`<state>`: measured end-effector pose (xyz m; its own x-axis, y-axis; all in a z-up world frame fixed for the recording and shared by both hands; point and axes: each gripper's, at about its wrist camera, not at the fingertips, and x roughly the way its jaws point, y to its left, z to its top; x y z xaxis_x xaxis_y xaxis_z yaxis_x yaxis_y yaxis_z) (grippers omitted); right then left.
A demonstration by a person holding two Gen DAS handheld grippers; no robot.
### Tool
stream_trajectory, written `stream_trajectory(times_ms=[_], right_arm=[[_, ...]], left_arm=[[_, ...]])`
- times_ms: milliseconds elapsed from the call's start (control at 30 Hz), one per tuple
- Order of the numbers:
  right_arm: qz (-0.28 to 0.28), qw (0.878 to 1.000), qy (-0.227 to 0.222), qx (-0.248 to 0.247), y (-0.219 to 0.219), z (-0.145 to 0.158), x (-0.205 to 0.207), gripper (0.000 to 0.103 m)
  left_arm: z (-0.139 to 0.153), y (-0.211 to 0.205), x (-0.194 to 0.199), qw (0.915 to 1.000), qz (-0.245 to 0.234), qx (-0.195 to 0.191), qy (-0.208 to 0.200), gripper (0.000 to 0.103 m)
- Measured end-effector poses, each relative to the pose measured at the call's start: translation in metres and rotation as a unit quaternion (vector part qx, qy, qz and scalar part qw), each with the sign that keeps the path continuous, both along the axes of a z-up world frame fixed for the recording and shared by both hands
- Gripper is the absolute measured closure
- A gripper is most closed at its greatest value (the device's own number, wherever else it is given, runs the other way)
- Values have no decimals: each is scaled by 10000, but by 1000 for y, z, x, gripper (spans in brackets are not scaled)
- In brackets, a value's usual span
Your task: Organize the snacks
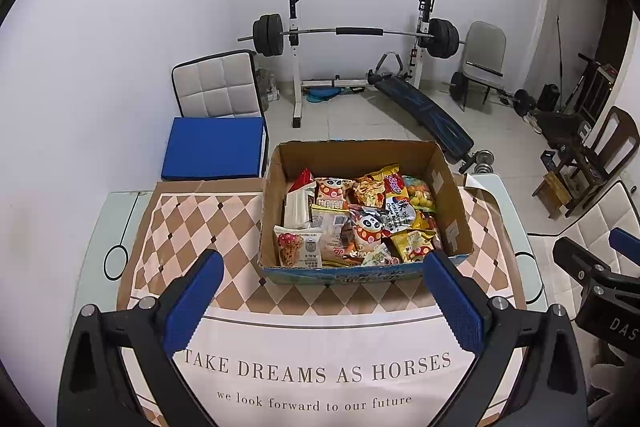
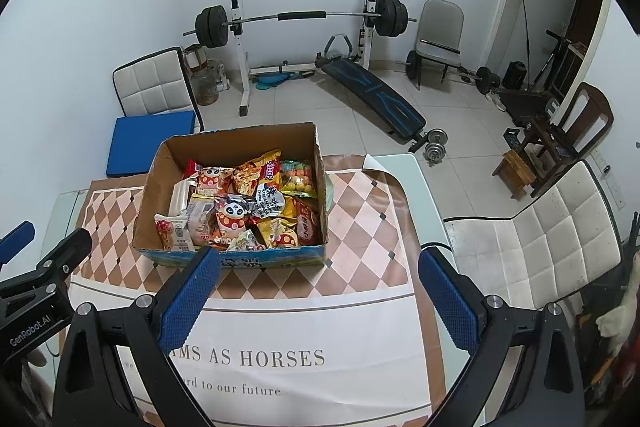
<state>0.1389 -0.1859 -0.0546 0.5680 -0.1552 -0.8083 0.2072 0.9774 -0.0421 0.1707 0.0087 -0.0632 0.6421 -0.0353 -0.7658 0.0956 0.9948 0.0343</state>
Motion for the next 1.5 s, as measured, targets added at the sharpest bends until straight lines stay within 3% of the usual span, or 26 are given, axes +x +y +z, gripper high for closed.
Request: stream_trajectory(times_ms=[1500], right_arm=[[59, 9999, -63, -62, 3, 3, -5, 2]], left_arm=[[6, -1, -5, 10000, -1, 27, -45, 1]])
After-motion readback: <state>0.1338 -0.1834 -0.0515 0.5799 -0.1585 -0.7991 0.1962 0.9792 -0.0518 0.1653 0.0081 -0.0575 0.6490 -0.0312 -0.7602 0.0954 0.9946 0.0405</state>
